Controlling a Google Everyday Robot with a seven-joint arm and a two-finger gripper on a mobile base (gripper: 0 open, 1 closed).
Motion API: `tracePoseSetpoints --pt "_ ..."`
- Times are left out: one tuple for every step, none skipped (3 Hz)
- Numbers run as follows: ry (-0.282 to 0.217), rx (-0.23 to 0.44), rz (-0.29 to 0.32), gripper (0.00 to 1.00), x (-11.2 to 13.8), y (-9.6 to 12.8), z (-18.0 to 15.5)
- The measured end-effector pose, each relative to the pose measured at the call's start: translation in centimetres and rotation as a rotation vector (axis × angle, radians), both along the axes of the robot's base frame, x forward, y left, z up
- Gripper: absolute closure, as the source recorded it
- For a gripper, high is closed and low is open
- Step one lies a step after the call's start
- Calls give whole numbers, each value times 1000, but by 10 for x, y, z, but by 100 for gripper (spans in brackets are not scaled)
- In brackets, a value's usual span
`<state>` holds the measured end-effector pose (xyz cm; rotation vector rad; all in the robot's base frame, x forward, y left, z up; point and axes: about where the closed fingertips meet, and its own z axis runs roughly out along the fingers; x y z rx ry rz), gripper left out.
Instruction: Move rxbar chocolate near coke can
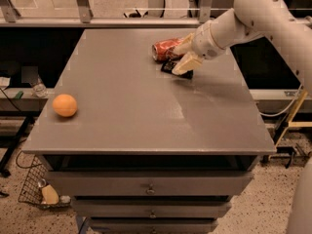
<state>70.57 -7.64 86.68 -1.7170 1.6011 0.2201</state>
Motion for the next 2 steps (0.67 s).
tracePoseSetpoints --pt "-3 -5 -1 0 -1 0 2" --pt "-36 -16 -69 0 -8 -28 24"
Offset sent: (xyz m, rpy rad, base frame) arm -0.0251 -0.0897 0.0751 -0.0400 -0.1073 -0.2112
